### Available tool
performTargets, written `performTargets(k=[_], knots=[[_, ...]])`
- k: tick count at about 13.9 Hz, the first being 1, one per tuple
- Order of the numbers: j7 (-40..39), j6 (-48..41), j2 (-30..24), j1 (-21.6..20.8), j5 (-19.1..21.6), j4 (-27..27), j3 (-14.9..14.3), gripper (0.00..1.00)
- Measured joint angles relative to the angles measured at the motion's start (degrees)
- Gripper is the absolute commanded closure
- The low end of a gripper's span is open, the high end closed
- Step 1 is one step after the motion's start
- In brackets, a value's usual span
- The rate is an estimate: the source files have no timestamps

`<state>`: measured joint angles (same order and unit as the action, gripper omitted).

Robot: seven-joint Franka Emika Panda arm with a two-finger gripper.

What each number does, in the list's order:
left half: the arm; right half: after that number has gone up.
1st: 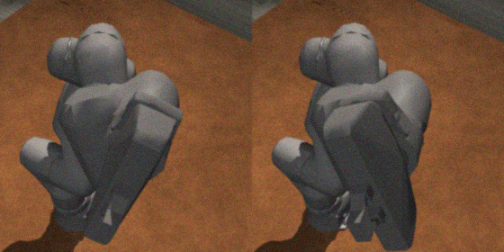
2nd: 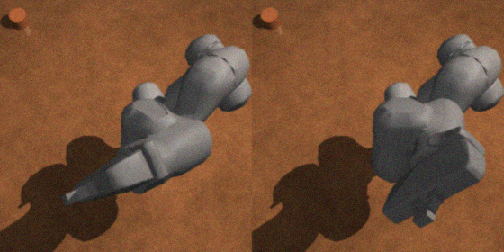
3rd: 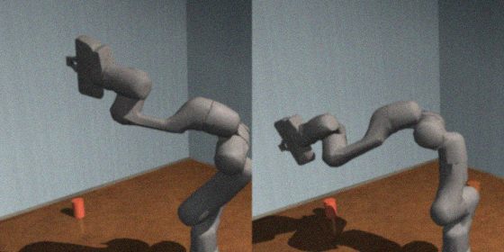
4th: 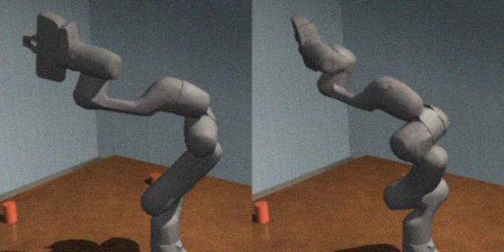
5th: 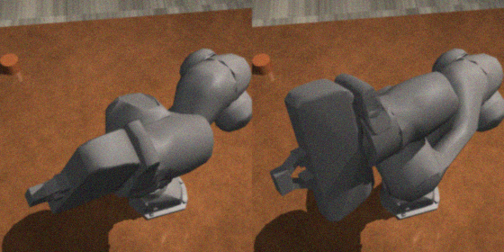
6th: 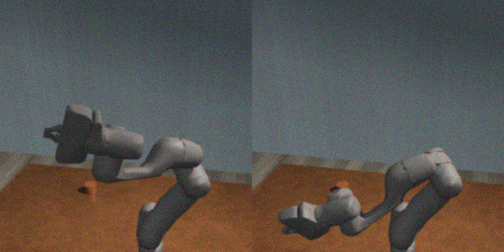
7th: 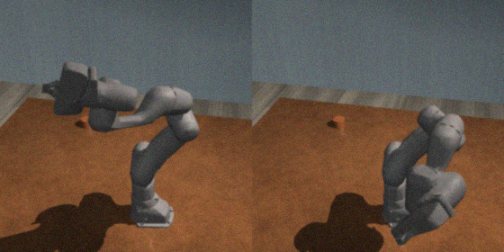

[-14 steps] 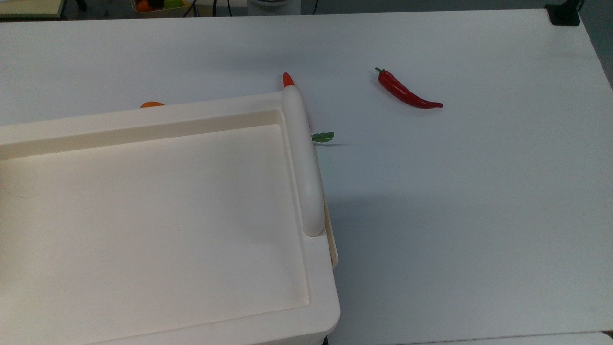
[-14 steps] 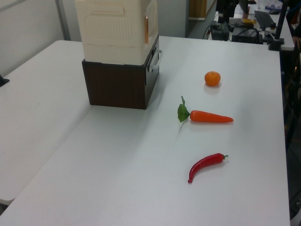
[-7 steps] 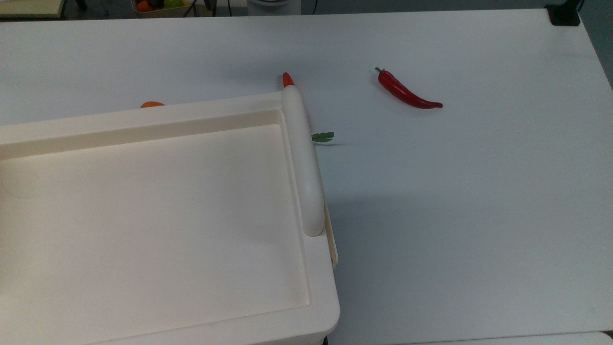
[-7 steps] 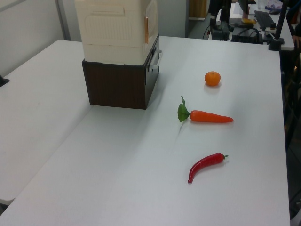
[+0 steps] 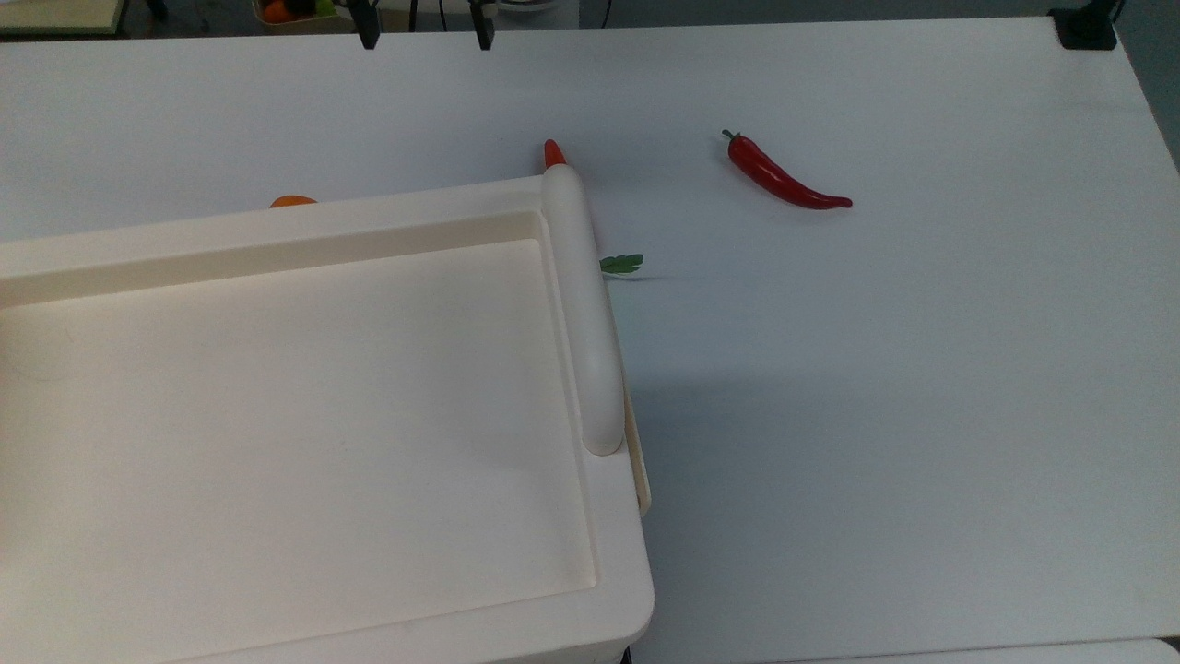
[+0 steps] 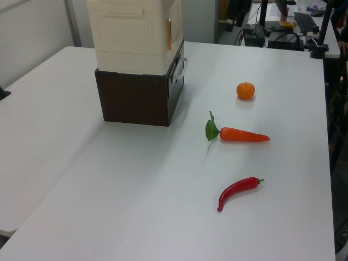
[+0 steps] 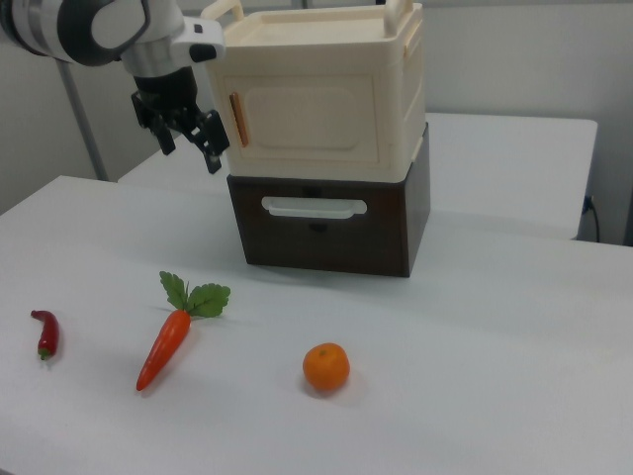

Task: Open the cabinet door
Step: 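Lower the gripper and grasp the cabinet door's edge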

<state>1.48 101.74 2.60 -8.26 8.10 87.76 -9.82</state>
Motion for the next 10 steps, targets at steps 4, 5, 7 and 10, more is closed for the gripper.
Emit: performTargets(k=[4, 5, 7, 10], knots=[[0.03, 8.25, 1.64, -2.79, 0.08, 0.05, 0.06, 0.17], [0.04, 10.35, 2.37, -3.29, 0.08, 0.07, 0.06, 0.18], [0.20, 15.59, 4.50, -3.76, 0.08, 0.16, 0.06, 0.18], [1.11, 23.77, 9.45, -4.63, -0.17, -0.87, 0.06, 0.22]])
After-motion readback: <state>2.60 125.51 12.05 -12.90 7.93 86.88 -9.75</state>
